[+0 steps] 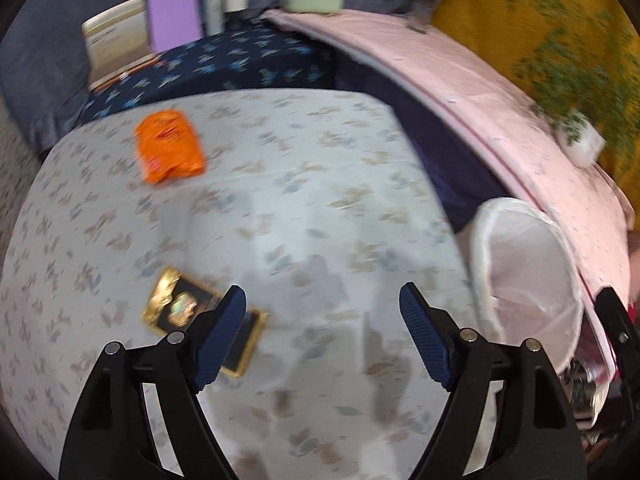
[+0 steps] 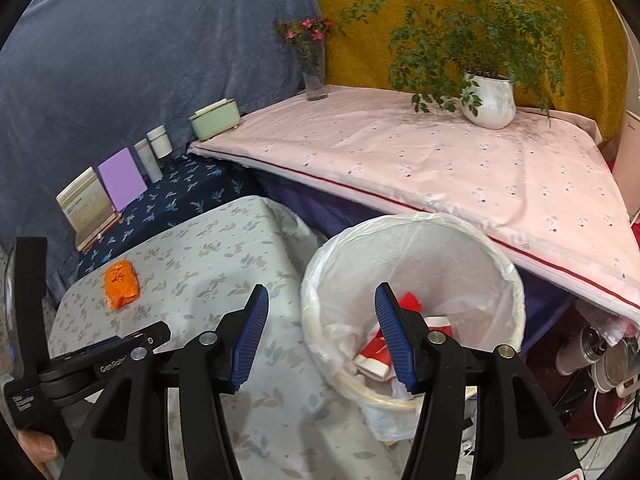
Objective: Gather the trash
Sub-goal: 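Move both tools back from the bin toward the black-and-gold box, then grasp the black-and-gold box with the left tool while the right tool grasps the orange bag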
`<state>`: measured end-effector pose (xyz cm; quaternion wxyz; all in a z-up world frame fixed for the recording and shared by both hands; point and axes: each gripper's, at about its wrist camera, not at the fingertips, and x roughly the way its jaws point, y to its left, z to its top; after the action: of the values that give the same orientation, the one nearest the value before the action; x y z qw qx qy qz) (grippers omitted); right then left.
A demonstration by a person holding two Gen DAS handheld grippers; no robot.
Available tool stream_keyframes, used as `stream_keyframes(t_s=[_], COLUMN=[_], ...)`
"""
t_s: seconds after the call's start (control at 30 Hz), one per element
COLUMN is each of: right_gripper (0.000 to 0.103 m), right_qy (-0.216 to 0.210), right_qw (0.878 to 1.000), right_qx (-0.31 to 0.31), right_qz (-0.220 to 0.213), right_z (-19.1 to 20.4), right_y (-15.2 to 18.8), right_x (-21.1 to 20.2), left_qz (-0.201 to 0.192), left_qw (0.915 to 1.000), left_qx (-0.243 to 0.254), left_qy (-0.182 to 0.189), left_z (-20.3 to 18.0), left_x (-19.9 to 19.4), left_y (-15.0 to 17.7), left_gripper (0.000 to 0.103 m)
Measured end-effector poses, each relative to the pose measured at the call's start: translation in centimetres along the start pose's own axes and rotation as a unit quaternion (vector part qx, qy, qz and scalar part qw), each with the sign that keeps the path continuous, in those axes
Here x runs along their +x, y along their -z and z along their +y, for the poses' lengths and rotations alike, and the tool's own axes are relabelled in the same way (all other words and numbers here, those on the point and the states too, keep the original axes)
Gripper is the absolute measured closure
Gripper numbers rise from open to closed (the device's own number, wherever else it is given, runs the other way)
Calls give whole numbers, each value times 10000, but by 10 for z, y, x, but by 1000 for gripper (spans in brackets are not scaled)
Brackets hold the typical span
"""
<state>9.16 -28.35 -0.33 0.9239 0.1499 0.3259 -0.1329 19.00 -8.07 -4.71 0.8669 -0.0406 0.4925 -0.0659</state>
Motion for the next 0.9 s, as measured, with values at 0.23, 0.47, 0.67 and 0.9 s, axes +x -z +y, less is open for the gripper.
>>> stream_keyframes(t_s=[0.23, 0.47, 0.67, 0.9], right_gripper=[49, 49, 49, 49], right_qy=[-250, -432, -497, -511], right_qw=[9993, 9979, 9972, 9968], right_qx=[-222, -377, -433, -444], right_qz=[180, 310, 365, 423], right_z=[33, 52, 59, 62], right_y=[12, 13, 12, 13], right_x=[13, 28, 38, 45], left_qz=[339, 606, 659, 651], left_qw=[9926, 9797, 9751, 9655], left_qx=[-939, -1646, -1687, -2023], left_qy=[-690, -967, -1280, -1507], left_z=[50, 75, 75, 81], left_x=[21, 41, 47, 45], left_y=[7, 9, 7, 17], left_gripper=[28, 28, 25, 23])
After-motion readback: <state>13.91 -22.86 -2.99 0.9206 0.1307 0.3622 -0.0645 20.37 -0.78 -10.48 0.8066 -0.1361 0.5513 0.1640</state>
